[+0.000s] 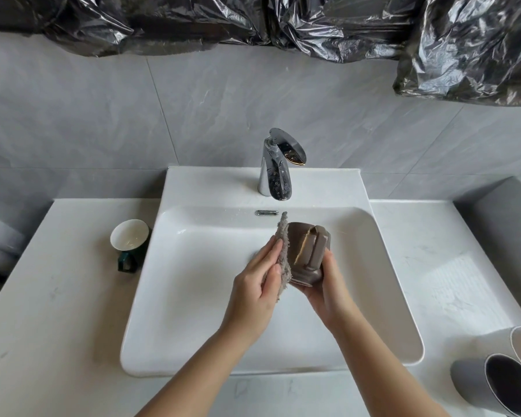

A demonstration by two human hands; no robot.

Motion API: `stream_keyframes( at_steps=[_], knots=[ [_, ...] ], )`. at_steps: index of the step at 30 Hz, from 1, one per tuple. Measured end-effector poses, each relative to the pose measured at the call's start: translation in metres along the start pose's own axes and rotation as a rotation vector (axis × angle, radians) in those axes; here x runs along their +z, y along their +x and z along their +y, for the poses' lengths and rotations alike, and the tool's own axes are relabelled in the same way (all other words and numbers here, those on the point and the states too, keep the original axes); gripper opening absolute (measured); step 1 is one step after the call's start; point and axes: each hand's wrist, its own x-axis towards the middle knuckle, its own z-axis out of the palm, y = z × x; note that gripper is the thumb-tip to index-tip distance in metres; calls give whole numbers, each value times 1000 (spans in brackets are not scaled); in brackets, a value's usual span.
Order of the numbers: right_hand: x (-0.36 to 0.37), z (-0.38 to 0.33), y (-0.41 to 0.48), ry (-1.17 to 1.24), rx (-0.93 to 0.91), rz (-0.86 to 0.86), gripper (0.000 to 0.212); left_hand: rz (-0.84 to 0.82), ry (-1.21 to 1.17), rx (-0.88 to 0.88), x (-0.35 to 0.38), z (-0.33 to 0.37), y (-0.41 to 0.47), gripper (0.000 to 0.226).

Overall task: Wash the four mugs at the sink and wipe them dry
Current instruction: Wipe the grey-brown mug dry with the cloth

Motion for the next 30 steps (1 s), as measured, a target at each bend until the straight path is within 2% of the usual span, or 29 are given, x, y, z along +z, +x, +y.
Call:
stream_keyframes(
  at_steps=[5,7,9,13,15,18,21,23,25,27,30],
  knots=[
    [8,5,-10,-82,-35,-88,54,-16,-33,-224,-17,6,31,35],
    [6,15,-16,-152,-61,-80,71,-88,-73,-332,-25,3,41,34],
    [1,20,-20,-273,-160,-45,75,-175,-162,-473,-30,5,42,31],
    [0,13,-23,-520,-320,-124,87,-327,-390,-866,-40,13,42,42],
    [2,13,-22,-615,-369,-148,97,-420,-454,-938,-44,10,42,42],
    [3,11,-19,-686,-334,-194,96,-417,-481,-945,-48,6,43,34],
    [4,4,-16,-606,-143,-222,82,-275,-518,-835,-45,-6,41,27],
    [9,2,-15,-401,92,-210,69,-122,-496,-748,-43,-11,41,18],
    [13,6,-15,-148,243,-171,61,-61,-448,-647,-41,-13,39,20],
    [13,13,-14,-68,229,-130,62,-89,-399,-561,-39,-13,36,34],
    [11,19,-14,-63,161,-89,69,-77,-387,-524,-37,-18,29,37]
  ],
)
